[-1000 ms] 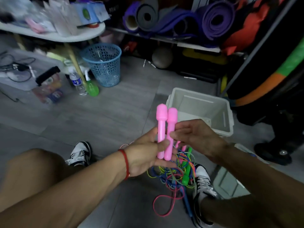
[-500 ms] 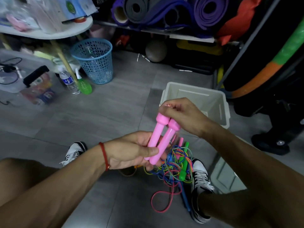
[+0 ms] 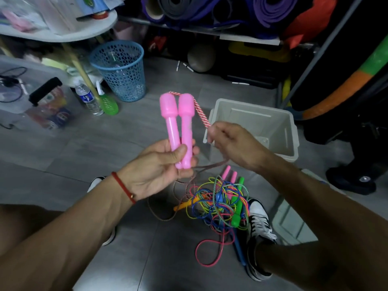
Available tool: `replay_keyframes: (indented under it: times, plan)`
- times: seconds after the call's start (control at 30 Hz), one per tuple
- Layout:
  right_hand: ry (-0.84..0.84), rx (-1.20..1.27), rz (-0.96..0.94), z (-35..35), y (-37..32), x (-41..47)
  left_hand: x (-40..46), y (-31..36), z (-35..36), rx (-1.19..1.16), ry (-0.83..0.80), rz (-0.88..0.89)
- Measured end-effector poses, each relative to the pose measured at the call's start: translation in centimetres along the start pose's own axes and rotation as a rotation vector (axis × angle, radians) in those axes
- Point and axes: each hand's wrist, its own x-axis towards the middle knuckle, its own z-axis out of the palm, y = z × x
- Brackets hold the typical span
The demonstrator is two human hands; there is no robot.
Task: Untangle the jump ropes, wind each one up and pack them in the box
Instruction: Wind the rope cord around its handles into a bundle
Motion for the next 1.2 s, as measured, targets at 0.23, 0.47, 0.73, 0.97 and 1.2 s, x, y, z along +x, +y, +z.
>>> replay_keyframes:
  times: [0.23, 0.47, 0.73, 0.97, 1.2]
  plan:
    - [-0.314, 0.229, 0.056, 3.3, -1.3, -1.8, 0.3, 0.4, 1.1, -0.039, 0.143, 0.095]
    - [-0.275, 0.076, 0.021, 0.2, -0.7, -1.1, -0.4, 1.5, -0.5, -0.015, 0.068, 0.112]
    - [-0.184, -0.481, -0.217, -3.0, -0.4, -1.3, -1.5, 1.3, -2.0, 0.161, 0.038, -0.043]
    - [-0.077, -0.867, -0.494, -3.4, -1.4, -2.2, -1.8, 0.4, -4.2, 0.537, 0.141, -0.161]
    - [-0.341, -0.914, -0.672, -0.6, -3.6, -2.4, -0.8, -3.3, -3.5, 1.06, -0.011, -0.515]
